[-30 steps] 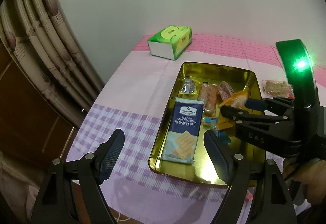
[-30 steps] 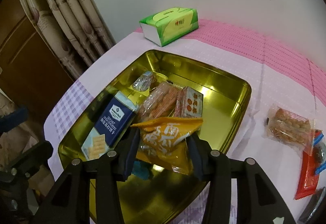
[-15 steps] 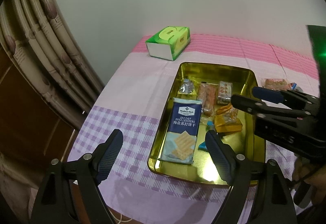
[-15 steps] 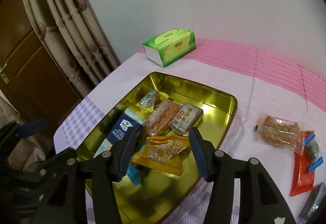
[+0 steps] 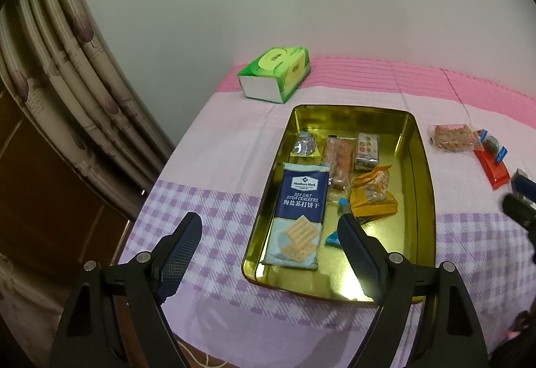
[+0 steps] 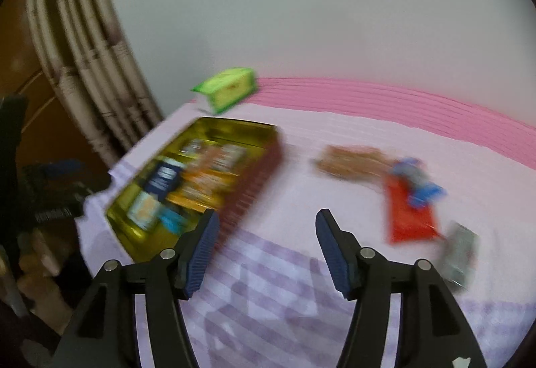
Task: Organize snacks
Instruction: 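Move the left gripper toward the loose snacks on the cloth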
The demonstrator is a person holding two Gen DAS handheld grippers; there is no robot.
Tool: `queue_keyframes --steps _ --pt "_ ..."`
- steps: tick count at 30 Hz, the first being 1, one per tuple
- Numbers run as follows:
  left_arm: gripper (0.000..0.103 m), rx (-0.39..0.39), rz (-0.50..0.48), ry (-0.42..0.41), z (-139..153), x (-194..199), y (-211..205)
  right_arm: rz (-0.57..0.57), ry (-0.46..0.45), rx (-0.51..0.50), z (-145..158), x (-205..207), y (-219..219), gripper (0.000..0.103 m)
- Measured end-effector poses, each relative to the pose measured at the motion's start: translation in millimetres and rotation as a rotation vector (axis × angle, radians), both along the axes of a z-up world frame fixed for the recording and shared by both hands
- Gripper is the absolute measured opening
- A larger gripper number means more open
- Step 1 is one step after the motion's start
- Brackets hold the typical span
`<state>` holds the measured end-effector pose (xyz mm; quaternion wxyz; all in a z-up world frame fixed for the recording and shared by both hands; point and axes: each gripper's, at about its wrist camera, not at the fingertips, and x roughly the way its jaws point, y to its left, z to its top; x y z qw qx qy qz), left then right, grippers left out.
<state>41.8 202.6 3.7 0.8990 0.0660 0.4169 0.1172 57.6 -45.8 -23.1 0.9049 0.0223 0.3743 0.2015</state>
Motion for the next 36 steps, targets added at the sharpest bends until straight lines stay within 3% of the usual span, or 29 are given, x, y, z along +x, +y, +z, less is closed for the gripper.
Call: queue_keyframes --steps 9,14,24,29,36 --pt "0.084 0.05 -0.03 -0.012 0 -5 -13 -0.318 0.086 -0.135 -45 -20 -138 0.061" --pt "0.084 0.077 -0.052 -0.02 -1 -6 -21 -0.437 0.13 -0.162 -61 -25 -197 0.061" --pt "0.086 0.095 -0.129 -0.037 -2 -11 -37 -0.507 0.109 -0.181 -74 -29 -239 0.076" --pt "0.086 0.1 -0.263 -0.071 7 -20 -61 -0.494 0.104 -0.182 -74 -24 -233 0.081" --pt "0.086 0.119 -0.642 -0.012 14 -2 -124 -0.487 0.091 -0.112 -72 -27 -238 0.082"
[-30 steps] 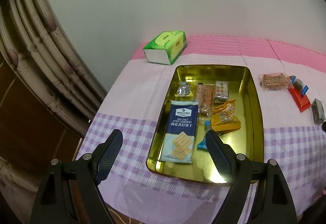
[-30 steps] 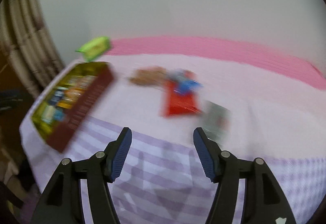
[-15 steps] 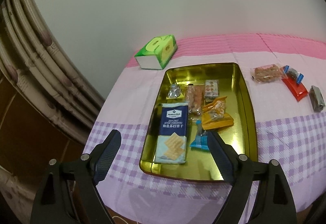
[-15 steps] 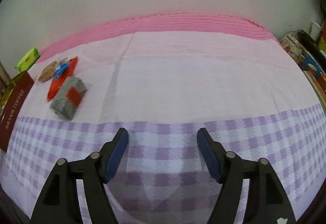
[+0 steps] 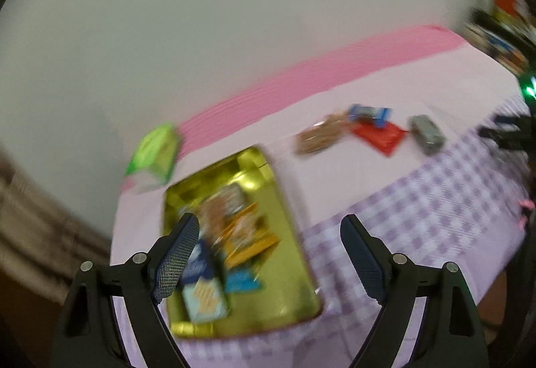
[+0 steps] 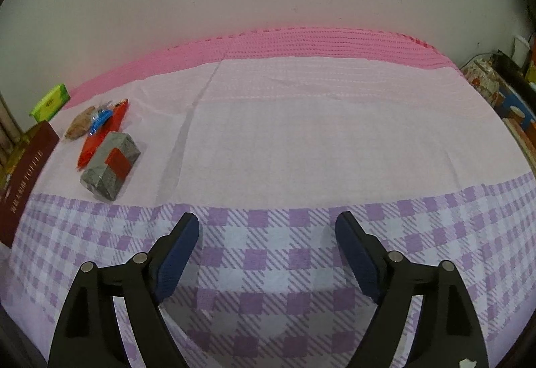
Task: Organize snacks
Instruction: 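Move the left gripper toward the loose snacks on the cloth, then grasp the clear bag of twisted brown snack with the left gripper, then carry the twisted snack bag with the left gripper over the tin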
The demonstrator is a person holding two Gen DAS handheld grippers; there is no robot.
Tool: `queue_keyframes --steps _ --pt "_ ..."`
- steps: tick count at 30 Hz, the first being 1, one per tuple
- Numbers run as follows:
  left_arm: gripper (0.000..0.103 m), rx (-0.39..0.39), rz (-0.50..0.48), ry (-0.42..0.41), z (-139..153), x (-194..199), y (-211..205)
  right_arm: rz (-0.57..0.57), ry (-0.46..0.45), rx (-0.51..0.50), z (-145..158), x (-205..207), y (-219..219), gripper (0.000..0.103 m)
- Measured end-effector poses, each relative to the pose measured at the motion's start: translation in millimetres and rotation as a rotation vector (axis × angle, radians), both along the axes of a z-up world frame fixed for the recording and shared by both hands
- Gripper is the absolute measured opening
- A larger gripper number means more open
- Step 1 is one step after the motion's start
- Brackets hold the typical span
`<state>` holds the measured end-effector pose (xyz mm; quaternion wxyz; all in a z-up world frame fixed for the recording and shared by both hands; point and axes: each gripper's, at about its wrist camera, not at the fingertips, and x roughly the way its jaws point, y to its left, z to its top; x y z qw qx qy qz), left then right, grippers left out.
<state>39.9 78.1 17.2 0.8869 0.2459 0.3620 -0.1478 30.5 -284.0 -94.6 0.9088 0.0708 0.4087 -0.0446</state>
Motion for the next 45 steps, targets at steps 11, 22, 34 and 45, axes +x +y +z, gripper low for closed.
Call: queue_keyframes --steps 11,22,34,45 --pt "0.086 0.114 -0.404 0.213 -21 106 -85 0.028 -0.016 0.047 2 -4 -2 0.089" --pt "0.086 0.221 -0.498 0.329 -71 188 -116 0.055 -0.031 0.094 3 -5 -6 0.092" --pt "0.044 0.127 -0.462 0.56 -104 212 -113 0.057 -0.032 0.098 3 -4 -5 0.093" --pt "0.042 -0.204 -0.063 0.525 -56 112 -82 0.056 -0.03 0.096 2 -4 -4 0.093"
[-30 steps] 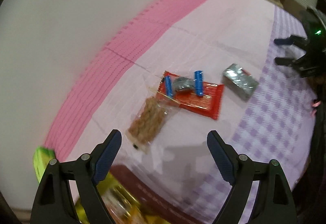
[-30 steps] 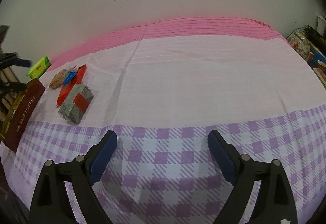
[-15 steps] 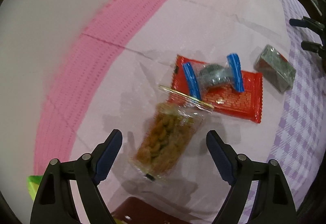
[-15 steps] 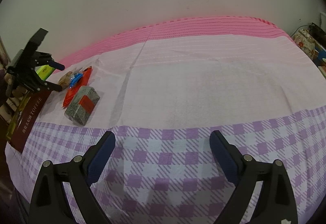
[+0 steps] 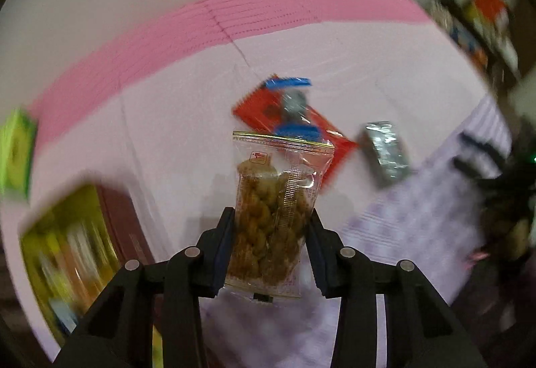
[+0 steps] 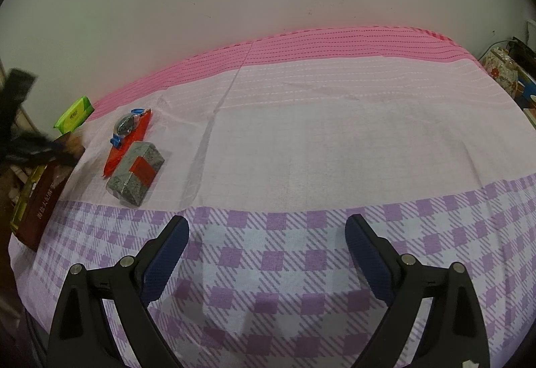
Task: Organize snacks
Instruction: 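Carry the twisted snack bag with the left gripper over the tin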
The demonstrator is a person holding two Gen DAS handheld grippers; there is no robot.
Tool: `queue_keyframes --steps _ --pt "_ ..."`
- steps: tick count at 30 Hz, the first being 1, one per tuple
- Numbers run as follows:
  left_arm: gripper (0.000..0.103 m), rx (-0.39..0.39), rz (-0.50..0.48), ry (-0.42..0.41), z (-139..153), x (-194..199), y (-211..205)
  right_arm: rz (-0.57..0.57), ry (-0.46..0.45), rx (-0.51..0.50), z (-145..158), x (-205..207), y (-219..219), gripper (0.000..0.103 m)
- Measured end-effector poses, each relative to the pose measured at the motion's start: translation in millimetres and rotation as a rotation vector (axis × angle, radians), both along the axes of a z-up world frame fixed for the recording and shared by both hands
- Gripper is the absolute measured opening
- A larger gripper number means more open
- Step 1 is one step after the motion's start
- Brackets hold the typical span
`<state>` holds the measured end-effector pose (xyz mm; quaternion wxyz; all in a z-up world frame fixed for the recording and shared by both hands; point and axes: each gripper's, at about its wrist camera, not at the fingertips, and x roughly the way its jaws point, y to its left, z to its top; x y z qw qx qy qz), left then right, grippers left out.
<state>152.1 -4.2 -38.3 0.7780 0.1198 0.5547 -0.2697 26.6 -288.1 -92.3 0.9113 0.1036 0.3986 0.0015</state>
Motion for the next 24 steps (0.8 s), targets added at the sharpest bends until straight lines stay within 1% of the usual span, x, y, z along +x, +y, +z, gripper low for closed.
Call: queue_keyframes --steps 1,2,4,6,7,9,12,14,18,24 --pt "0.042 -0.035 0.034 0.016 4 -13 5 0.0 0.0 0.0 0 0 1 0.093" --pt "0.042 -0.054 0.06 0.017 7 -25 9 0.0 0.0 0.0 0 0 0 0.093" --pt "0.042 -0.048 0.118 -0.03 14 -44 12 0.0 -0.001 0.002 0 0 0 0.093" --pt "0.042 -0.062 0.151 -0.039 19 -62 19 0.0 0.0 0.0 0 0 0 0.093" --pt "0.042 -0.061 0.171 -0.05 20 -65 22 0.0 0.0 -0.001 0 0 0 0.093" --pt "0.042 -0.045 0.205 -0.087 21 -80 29 0.0 0.002 -0.005 0 0 0 0.093" --pt "0.042 -0.033 0.242 -0.113 21 -95 38 0.001 0.006 -0.011 0 0 1 0.094" --pt "0.042 -0.038 0.263 -0.113 21 -100 43 0.0 0.005 -0.011 0 0 2 0.094" --pt "0.042 -0.057 0.321 -0.139 30 -105 66 -0.002 0.008 -0.018 -1 1 2 0.094" --pt "0.042 -0.07 0.397 -0.202 45 -107 101 -0.01 0.022 -0.051 -3 2 5 0.095"
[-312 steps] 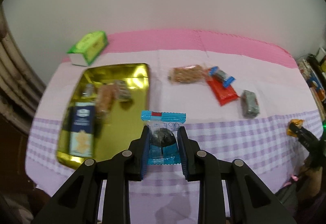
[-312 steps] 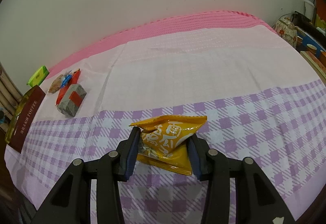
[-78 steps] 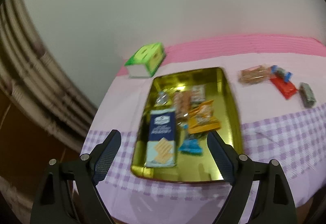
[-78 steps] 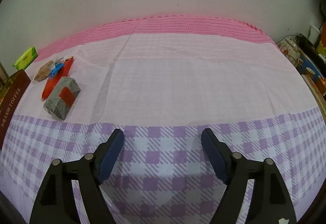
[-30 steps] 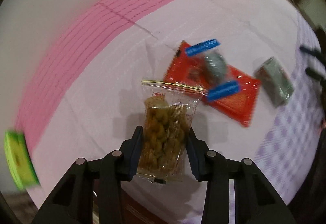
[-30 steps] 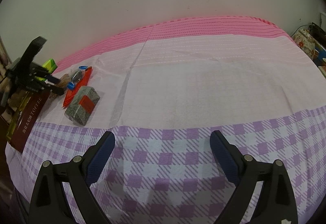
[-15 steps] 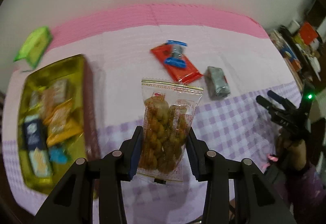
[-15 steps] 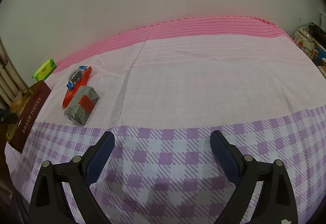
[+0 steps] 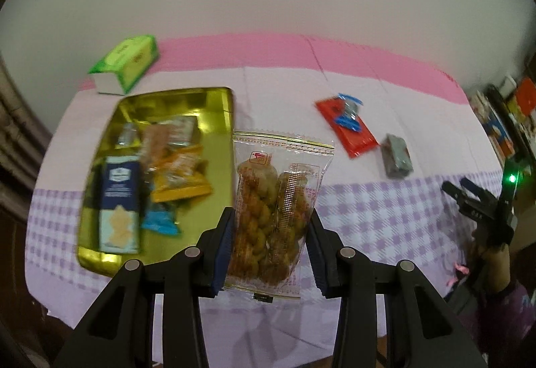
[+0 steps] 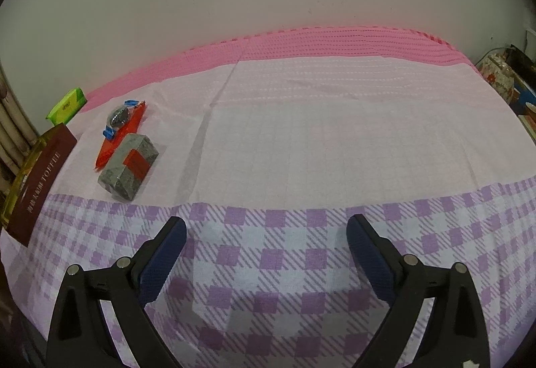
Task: Organize snacks
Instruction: 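Carry the twisted snack bag with the left gripper over the tin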
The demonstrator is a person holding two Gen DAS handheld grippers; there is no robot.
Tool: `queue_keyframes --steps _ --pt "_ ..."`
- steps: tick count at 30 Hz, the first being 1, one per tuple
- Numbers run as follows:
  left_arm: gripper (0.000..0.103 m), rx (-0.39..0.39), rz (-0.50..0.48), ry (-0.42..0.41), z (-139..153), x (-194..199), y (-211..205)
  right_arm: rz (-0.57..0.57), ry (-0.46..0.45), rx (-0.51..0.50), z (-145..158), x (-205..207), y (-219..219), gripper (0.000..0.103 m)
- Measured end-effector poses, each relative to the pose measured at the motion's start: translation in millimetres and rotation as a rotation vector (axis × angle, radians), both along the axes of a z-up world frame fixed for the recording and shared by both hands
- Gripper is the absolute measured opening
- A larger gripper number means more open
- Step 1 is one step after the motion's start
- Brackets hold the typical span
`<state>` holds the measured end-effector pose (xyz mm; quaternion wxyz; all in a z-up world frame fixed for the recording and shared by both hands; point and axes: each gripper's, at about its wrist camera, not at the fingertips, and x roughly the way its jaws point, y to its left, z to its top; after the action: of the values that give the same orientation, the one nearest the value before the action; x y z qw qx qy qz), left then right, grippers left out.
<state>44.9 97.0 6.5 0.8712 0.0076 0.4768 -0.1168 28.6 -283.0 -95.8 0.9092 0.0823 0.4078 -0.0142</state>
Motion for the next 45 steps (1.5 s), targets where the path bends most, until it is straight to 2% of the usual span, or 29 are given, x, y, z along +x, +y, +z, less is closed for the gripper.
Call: queue_keyframes --steps 5,15,29,45 --pt "0.042 0.013 0.044 -0.029 2 0 23 -0.006 0.009 -0.019 0 0 2 0.096" --pt "0.042 0.013 0.094 -0.022 -4 7 44 -0.008 0.029 -0.052 -1 4 6 0.099" --pt "0.042 0.062 0.143 -0.028 -10 11 49 -0.007 0.076 -0.136 -5 9 18 0.102" --pt "0.042 0.086 0.149 -0.037 -9 10 50 -0.009 0.078 -0.137 -6 9 18 0.103"
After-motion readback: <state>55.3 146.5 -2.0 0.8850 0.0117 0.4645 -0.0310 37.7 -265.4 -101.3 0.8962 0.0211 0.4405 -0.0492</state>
